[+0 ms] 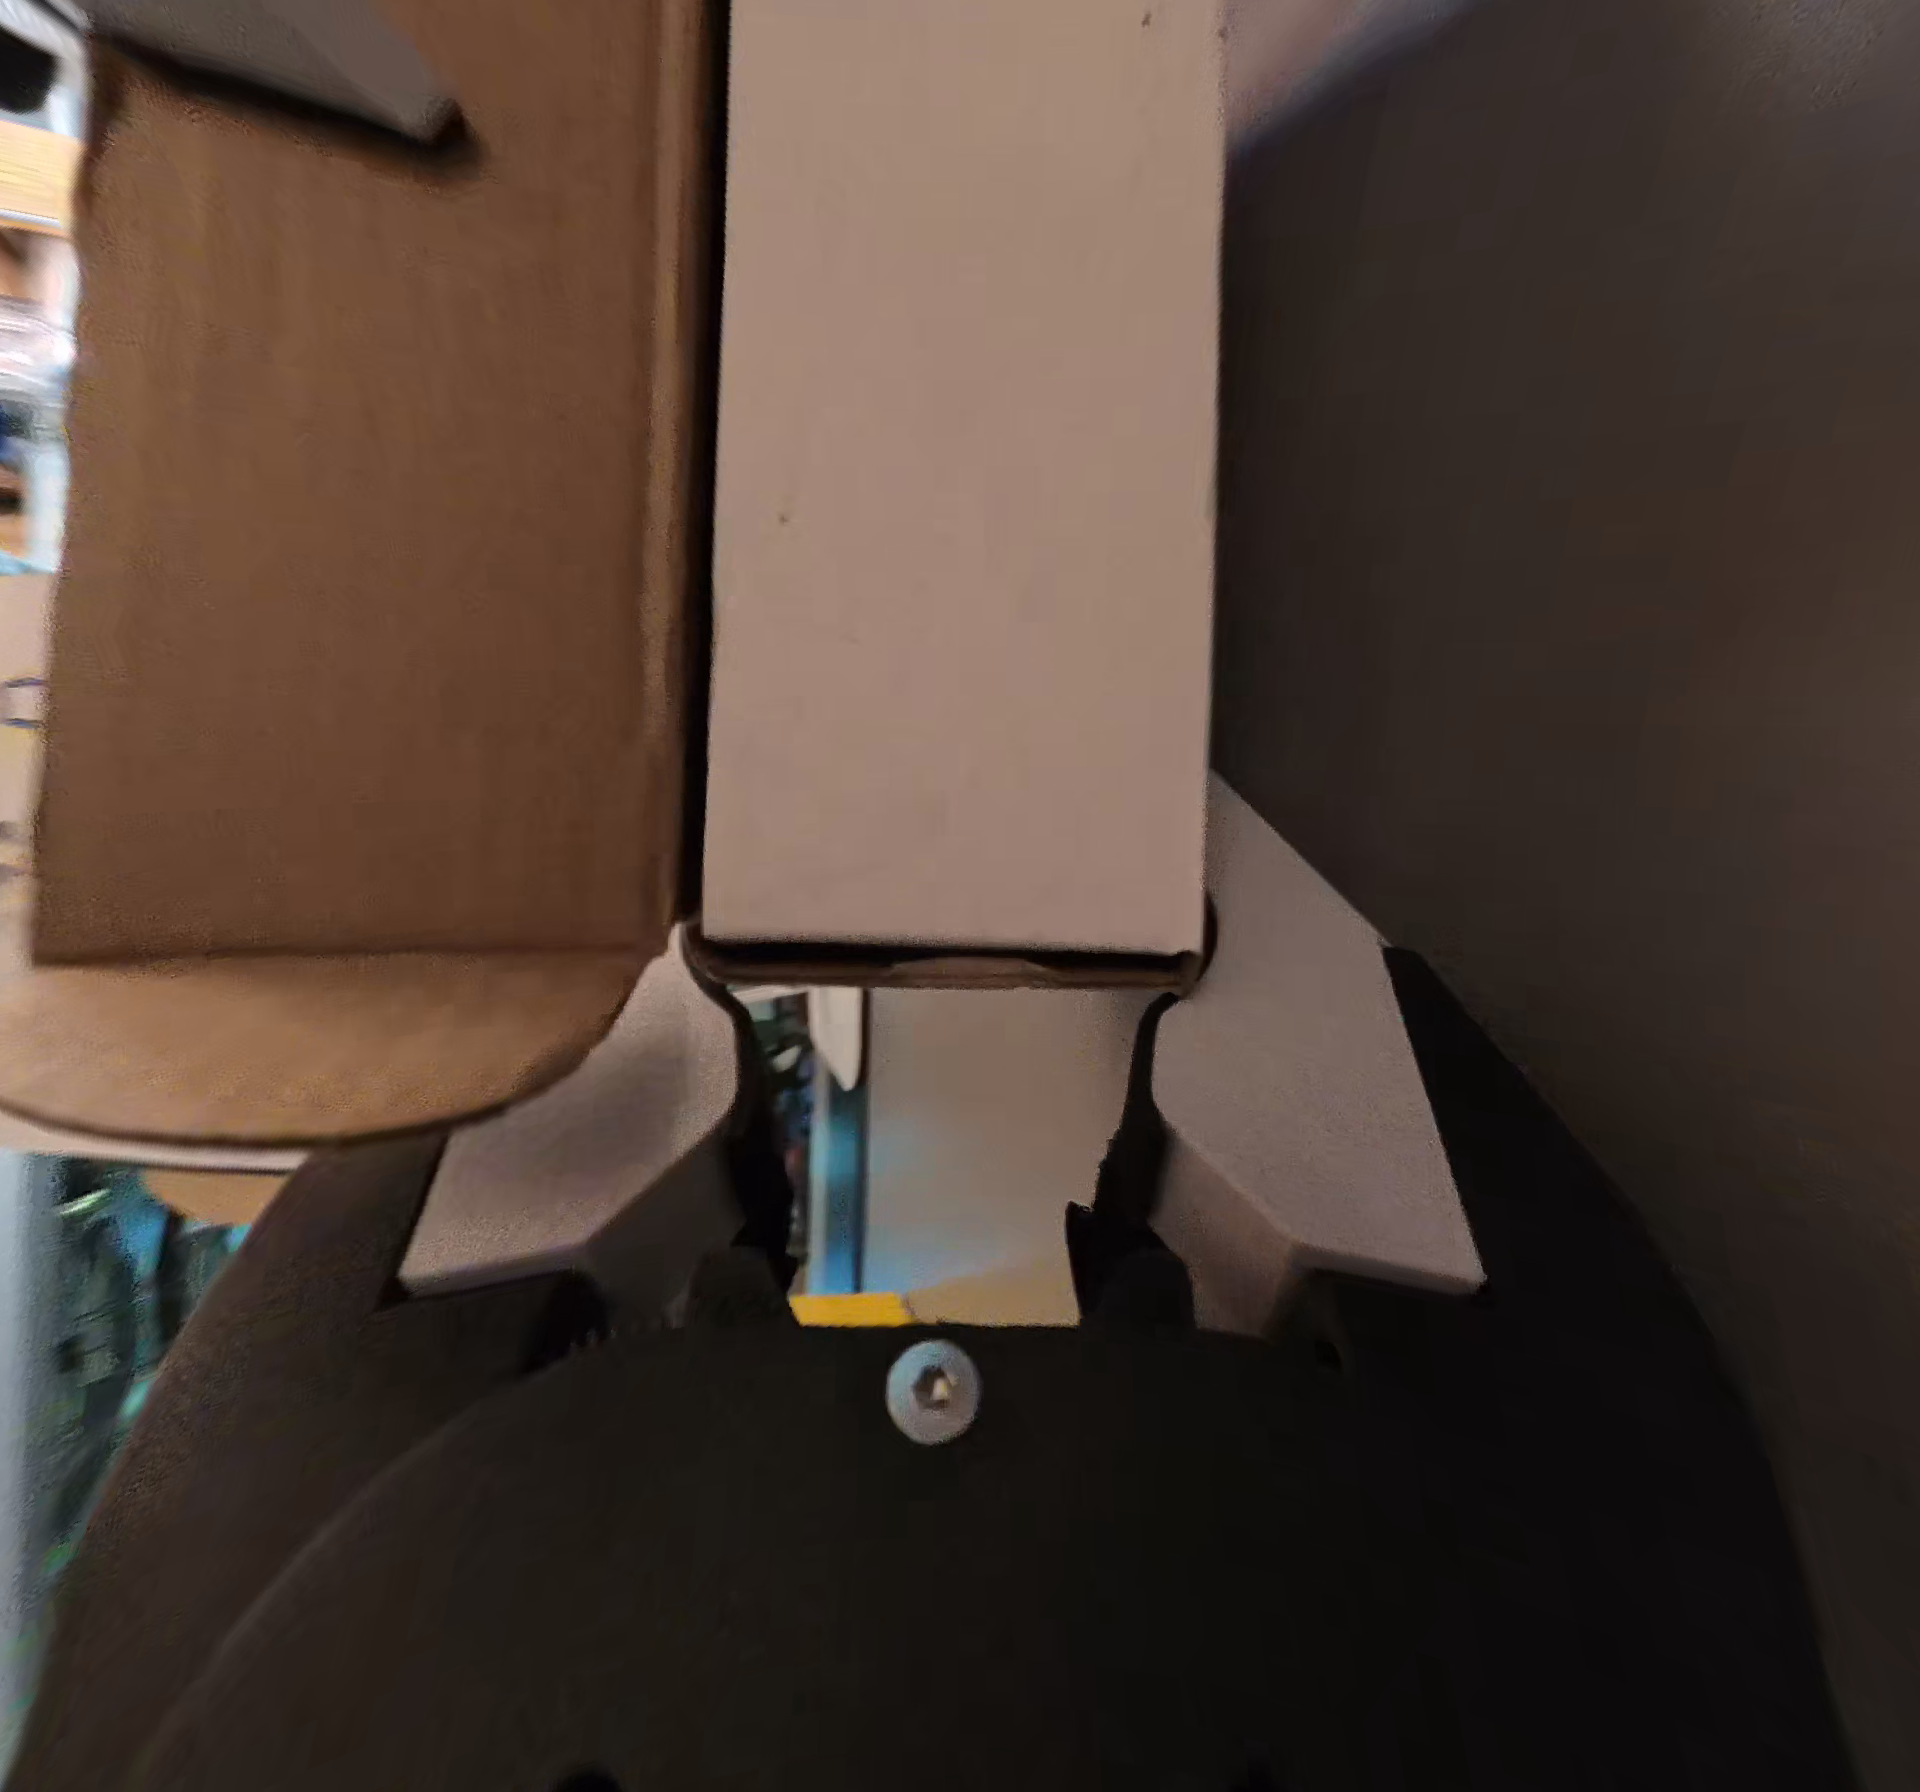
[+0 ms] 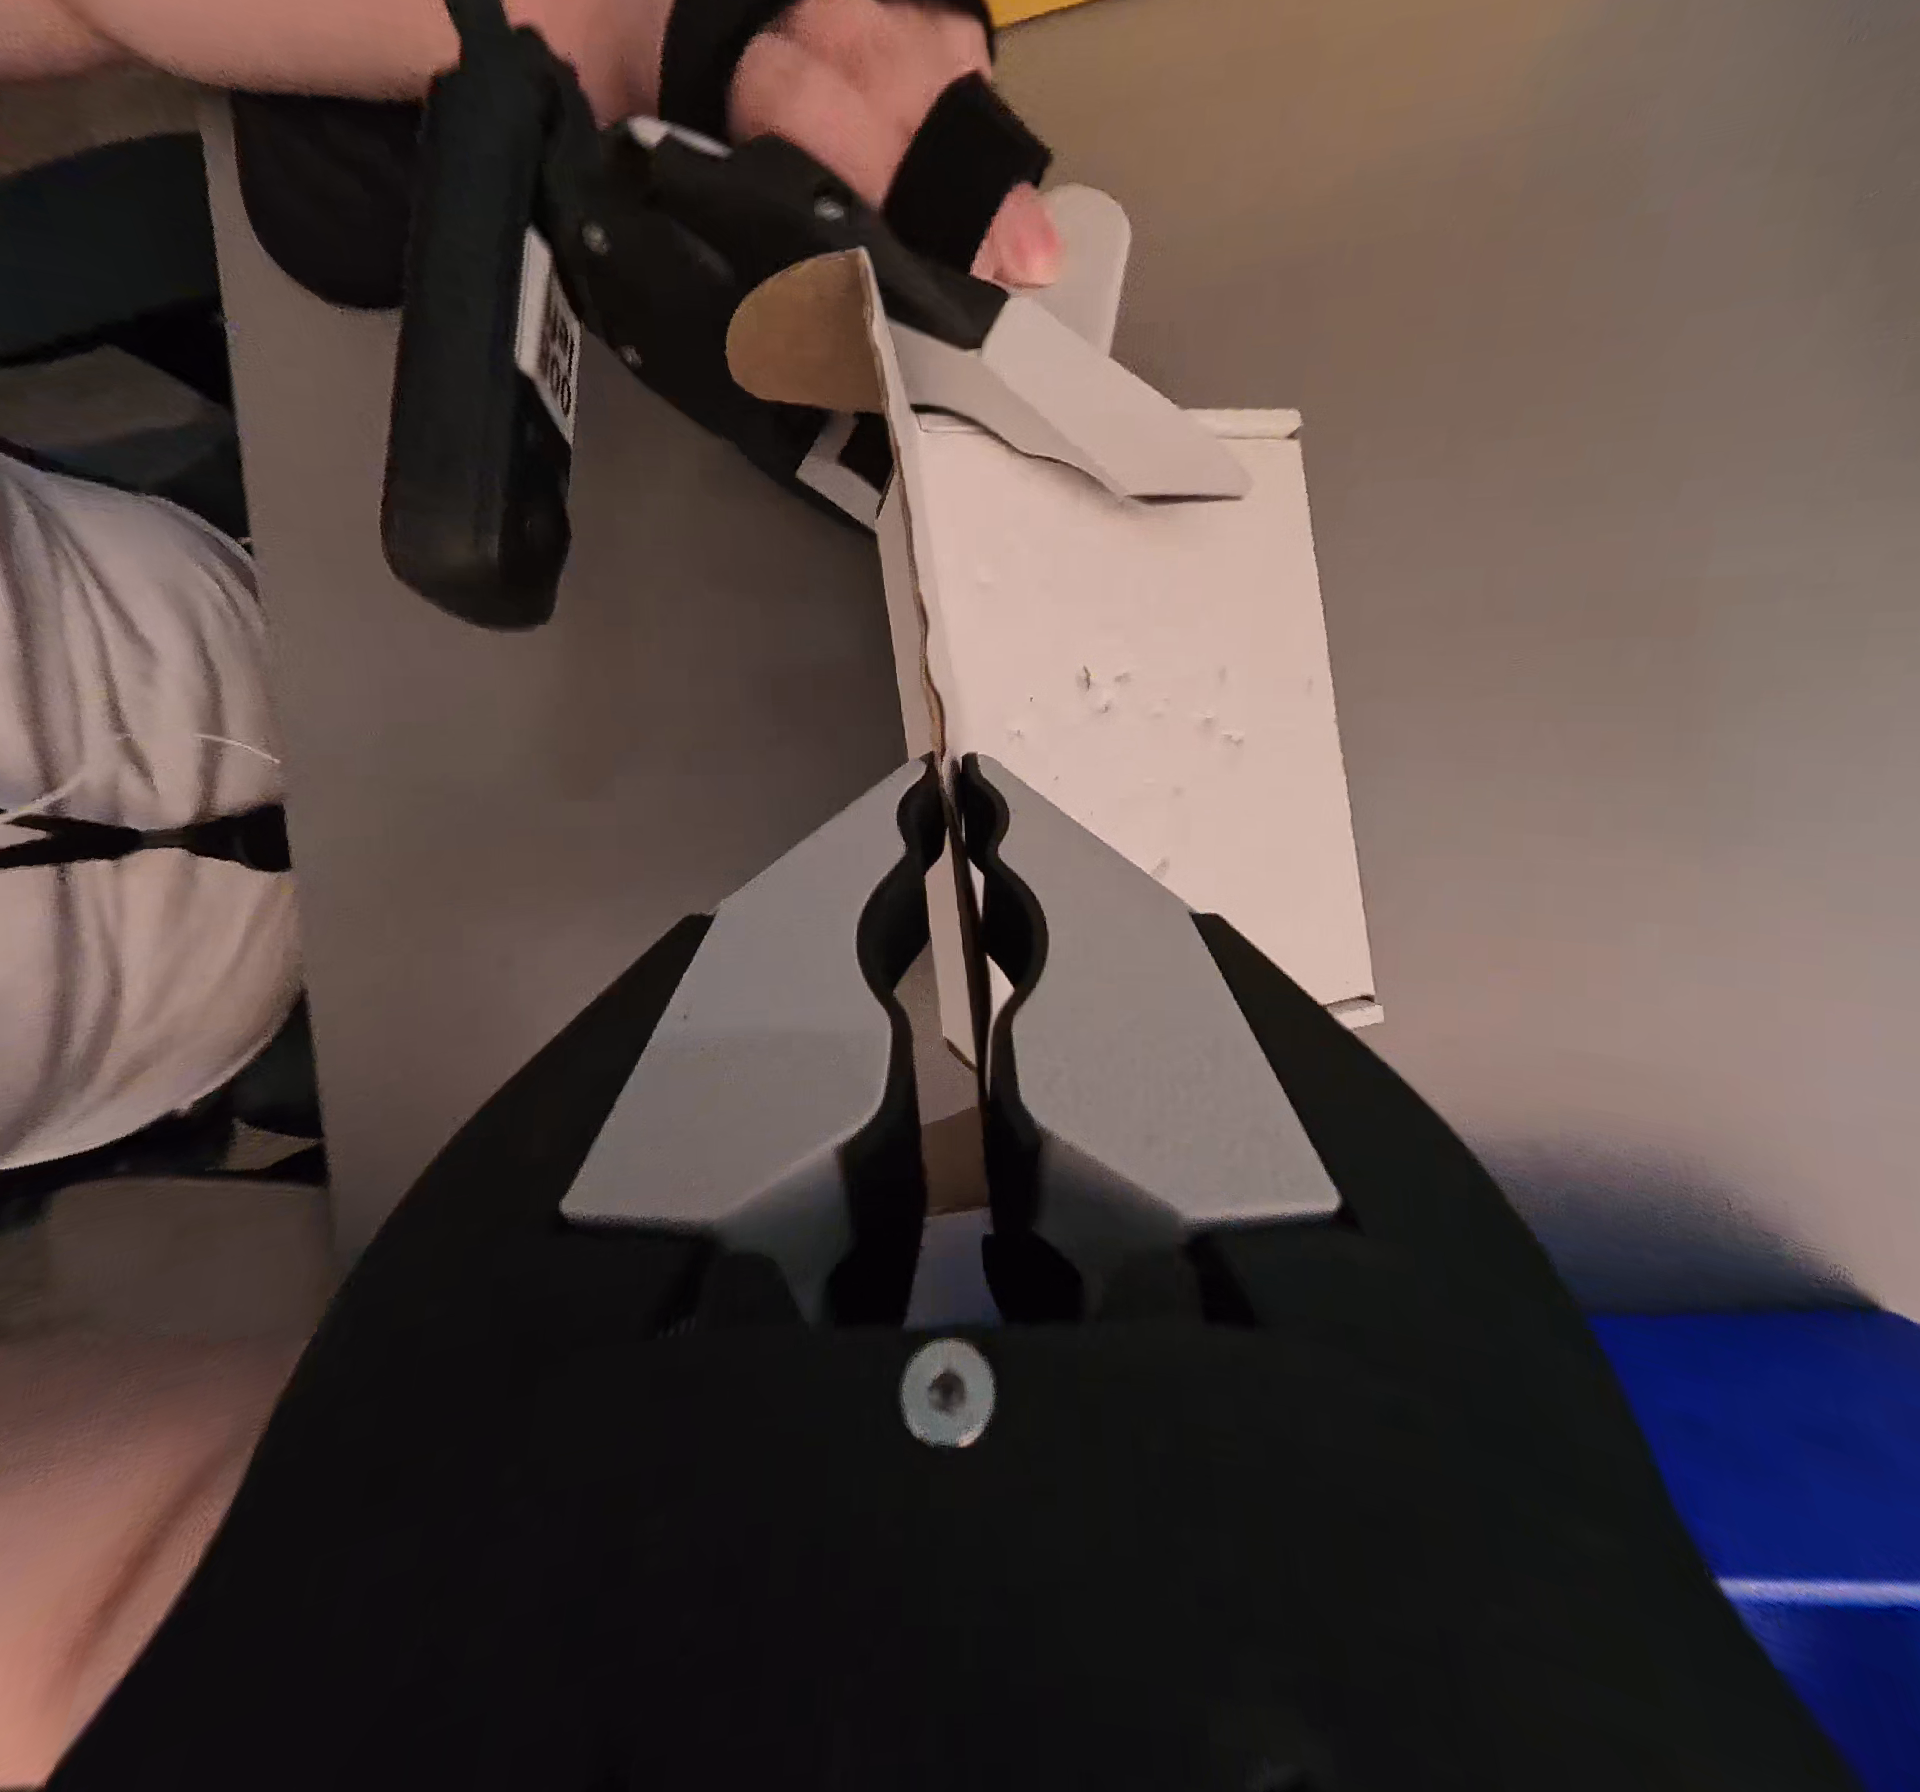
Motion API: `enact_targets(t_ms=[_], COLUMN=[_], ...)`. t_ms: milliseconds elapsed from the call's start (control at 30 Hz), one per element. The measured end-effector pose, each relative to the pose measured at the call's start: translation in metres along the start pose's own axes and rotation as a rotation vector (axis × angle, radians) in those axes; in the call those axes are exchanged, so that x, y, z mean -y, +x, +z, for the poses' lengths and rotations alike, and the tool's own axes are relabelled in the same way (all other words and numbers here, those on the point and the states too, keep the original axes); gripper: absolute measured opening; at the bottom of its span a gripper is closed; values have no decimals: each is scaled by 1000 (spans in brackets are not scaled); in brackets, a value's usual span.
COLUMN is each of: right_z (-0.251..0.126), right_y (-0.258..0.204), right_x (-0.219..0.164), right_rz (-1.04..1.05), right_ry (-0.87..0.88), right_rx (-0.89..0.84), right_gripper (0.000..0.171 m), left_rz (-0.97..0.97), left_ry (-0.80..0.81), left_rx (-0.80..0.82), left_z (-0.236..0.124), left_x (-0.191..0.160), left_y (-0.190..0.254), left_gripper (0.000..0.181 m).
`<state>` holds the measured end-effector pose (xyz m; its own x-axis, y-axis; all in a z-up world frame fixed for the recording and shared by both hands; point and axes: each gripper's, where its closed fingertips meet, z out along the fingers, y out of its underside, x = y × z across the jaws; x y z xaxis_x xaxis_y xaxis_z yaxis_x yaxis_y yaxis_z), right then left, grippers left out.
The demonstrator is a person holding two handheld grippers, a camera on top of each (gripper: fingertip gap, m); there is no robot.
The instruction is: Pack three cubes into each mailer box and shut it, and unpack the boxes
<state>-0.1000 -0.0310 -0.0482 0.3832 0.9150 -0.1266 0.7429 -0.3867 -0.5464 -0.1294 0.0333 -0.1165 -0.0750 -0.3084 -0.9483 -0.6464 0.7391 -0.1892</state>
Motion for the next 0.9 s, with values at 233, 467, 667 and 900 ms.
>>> enact_targets(t_ms=[233,467,667,900], right_z=[-6,0,0,-5], right_y=[17,27,27,20], right_x=[2,8,10,19], right_rz=[43,32,3,-56], right_ry=[71,78,72,102], right_rx=[-42,-83,-105,-109], right_gripper=[0,1,0,0], left_rz=[-169,-153,-27,23], left_ry=[-52,190,261,54], left_rx=[41,285,94,26], left_z=[-14,-60,-57,-18], left_x=[6,46,81,58], left_y=[-24,-74,-25,9], left_gripper=[115,115,104,89])
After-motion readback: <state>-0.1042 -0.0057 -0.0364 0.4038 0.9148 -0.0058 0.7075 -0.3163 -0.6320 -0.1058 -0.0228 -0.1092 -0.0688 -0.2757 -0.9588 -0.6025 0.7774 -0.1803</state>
